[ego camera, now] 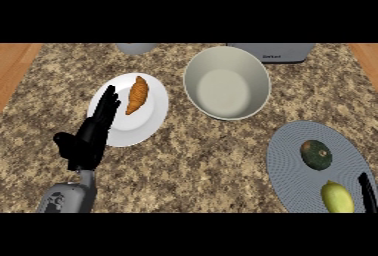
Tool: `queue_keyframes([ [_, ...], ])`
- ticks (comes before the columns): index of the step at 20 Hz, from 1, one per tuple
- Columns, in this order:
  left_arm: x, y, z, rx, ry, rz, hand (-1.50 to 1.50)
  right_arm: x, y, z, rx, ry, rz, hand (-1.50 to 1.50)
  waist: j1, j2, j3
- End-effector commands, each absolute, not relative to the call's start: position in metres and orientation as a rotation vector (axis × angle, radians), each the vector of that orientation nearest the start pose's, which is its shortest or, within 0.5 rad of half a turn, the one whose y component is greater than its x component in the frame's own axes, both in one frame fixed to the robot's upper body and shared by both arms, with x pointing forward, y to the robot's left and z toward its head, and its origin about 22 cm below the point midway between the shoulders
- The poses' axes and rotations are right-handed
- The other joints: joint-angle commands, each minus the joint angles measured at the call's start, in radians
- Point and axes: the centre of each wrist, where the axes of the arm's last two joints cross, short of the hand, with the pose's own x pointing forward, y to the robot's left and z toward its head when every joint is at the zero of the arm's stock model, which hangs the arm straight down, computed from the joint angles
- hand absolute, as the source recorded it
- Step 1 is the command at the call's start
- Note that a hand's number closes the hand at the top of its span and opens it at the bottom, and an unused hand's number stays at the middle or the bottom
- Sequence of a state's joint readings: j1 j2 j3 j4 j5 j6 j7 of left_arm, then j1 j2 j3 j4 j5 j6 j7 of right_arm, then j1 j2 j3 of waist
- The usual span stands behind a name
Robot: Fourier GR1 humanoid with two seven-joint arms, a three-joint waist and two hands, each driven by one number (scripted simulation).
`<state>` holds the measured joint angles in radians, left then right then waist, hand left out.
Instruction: Pick the lemon from the placemat and place it in the bowl
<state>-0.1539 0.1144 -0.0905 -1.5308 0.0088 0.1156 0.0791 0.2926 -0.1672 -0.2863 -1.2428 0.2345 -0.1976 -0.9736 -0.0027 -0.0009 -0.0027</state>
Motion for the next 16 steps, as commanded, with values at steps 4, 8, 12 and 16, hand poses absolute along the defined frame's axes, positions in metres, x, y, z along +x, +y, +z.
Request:
queue_keyframes([
  [4, 0.263, 0.220, 0.036, 0.056, -1.597, -0.102, 0.00, 0.132, -0.353, -0.104, -0.789, -1.872, 0.521, 1.50, 0.008, 0.000, 0.003],
  [8, 0.274, 0.211, 0.021, 0.087, -1.579, -0.114, 0.00, 0.114, -0.366, -0.103, -0.826, -1.876, 0.629, 1.50, -0.003, 0.001, 0.003],
  [12, 0.283, 0.215, 0.024, 0.076, -1.602, -0.110, 0.00, 0.119, -0.349, -0.107, -0.768, -1.912, 0.595, 1.50, -0.002, 0.001, 0.003],
  [16, 0.272, 0.210, 0.036, 0.037, -1.601, -0.125, 0.00, 0.135, -0.344, -0.104, -0.511, -1.921, 0.784, 1.50, 0.019, -0.002, 0.003],
])
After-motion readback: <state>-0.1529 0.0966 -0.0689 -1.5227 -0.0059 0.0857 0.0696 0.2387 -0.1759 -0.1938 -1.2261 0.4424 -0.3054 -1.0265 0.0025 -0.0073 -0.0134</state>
